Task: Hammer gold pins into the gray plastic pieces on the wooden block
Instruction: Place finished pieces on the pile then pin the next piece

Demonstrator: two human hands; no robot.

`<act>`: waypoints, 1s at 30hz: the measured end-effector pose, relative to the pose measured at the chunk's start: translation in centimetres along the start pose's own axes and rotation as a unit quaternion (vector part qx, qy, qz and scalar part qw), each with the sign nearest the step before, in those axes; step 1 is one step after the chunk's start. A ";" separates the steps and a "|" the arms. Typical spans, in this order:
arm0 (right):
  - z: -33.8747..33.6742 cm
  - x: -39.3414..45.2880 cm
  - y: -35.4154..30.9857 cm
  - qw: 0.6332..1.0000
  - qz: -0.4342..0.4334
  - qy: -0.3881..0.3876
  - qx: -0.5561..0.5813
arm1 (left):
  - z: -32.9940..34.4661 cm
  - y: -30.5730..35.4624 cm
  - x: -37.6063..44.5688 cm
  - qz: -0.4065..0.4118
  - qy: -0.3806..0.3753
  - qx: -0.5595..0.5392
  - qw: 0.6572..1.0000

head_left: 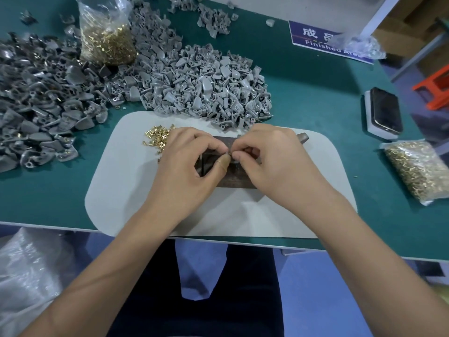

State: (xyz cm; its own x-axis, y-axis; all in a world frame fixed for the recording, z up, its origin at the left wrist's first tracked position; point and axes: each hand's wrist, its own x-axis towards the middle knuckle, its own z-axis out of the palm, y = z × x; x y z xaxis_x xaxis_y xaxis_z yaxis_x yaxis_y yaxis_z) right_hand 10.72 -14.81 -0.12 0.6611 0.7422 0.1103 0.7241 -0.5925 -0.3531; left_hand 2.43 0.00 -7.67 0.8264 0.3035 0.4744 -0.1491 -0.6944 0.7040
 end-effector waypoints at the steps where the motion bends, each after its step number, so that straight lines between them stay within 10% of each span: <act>1: 0.1 -0.1 0.2 1.000 0.004 0.011 0.017 | 0.1 0.0 0.0 0.000 0.001 0.000 1.000; 11: 0.0 -0.5 1.0 0.997 0.008 0.055 0.048 | -0.3 0.3 -0.2 -0.013 0.010 -0.017 1.000; 14: -0.1 -3.4 4.0 0.976 0.128 0.174 0.016 | -0.3 0.3 -0.2 -0.008 0.017 -0.014 1.000; 17: 0.8 -6.5 6.9 0.944 0.289 0.084 -0.139 | 0.0 0.3 -0.1 0.004 0.021 0.008 1.000; 23: 0.5 -7.8 7.5 0.927 0.320 0.084 -0.176 | 0.1 0.2 -0.2 0.008 0.026 0.003 1.000; 30: -3.4 -8.6 3.9 0.957 0.166 0.148 0.184 | 0.2 0.4 -0.2 0.012 0.027 0.017 0.999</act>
State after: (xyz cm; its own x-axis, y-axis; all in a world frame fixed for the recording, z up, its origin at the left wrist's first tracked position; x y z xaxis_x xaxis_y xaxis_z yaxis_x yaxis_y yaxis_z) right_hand 8.58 -24.57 0.72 0.9090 0.3785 0.1744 0.3818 -0.5890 -0.7122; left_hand 2.26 -0.45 -7.60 0.7925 0.3209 0.5187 -0.1492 -0.7226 0.6749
